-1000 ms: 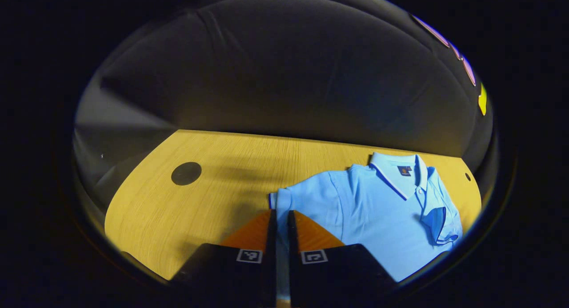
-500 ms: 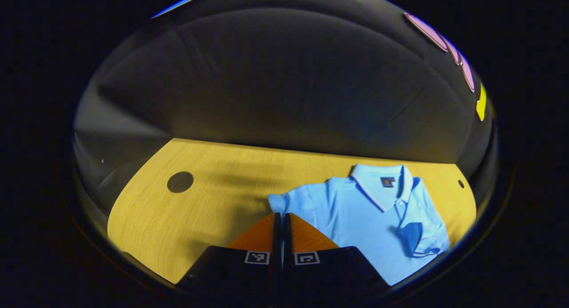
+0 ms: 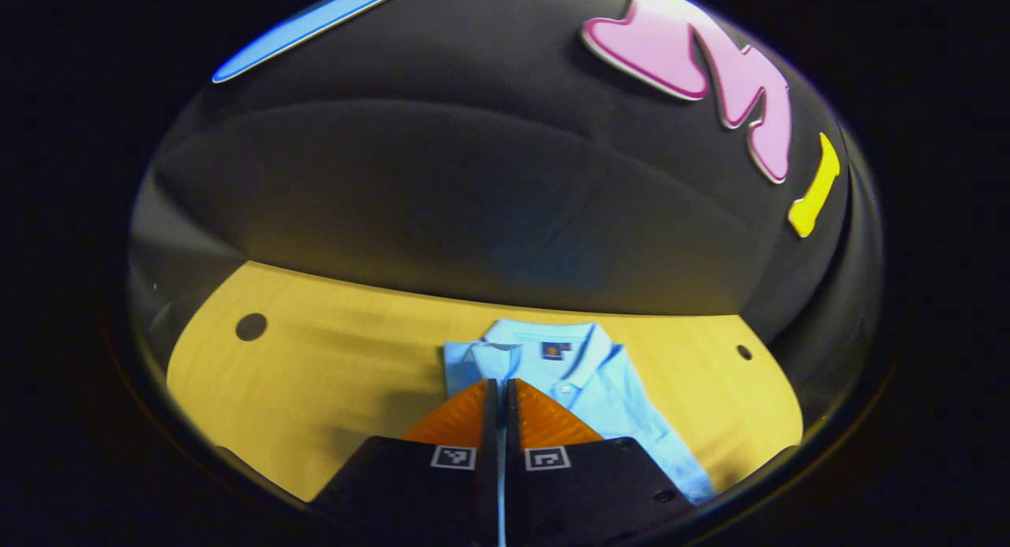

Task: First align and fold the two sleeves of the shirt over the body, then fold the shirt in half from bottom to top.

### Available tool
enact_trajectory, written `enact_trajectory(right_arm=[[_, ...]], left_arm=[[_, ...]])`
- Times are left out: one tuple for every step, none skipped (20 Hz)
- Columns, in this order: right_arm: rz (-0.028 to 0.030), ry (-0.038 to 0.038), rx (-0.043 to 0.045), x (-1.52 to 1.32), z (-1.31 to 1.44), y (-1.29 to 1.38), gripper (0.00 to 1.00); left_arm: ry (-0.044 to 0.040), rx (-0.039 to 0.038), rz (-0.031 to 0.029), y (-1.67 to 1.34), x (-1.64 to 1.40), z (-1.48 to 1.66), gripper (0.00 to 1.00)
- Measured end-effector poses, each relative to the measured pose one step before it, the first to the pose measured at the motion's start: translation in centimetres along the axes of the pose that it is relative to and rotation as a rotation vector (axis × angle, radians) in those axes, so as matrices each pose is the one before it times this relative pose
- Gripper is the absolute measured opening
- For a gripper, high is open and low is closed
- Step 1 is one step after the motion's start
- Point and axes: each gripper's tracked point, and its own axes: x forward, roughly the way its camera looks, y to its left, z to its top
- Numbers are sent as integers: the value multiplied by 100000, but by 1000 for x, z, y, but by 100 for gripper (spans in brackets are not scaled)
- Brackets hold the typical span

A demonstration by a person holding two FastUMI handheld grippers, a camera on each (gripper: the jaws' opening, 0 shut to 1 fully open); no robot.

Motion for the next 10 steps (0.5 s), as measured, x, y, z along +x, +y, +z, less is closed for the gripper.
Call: enact_trajectory(right_arm=[[-287, 104, 517, -415, -179, 66, 96], [-172, 218, 460, -451, -283, 115, 96], [-138, 178, 220, -356, -295, 176, 98], [-193, 130, 3, -465, -254, 131, 98], [-58, 407, -110, -401, -336, 233, 98], [116, 510, -15, -436, -539, 306, 96], [152, 869, 118, -386, -568, 392, 98], [426, 1091, 279, -353, -708, 415, 98], [493, 1488, 552, -320, -832, 495, 98], [687, 1821, 763, -309, -949, 506, 98]], left_arm=[[-276, -1299, -4169, -1787, -350, 86, 3], [-783, -160, -3405, -1302, -448, -137, 16], [-784, 718, -2721, -1034, -472, -50, 35], [-190, 1035, -2805, -1132, -818, -110, 54], [99, 1023, -1273, -674, -851, -278, 68], [87, 1238, 98, -243, -936, -437, 72], [297, 1339, 847, -15, -1045, -601, 81], [20, 1741, 1730, 244, -1568, -584, 90], [530, 1938, 2016, 348, -1626, -794, 97], [703, 2077, 2130, 435, -1882, -1062, 97]])
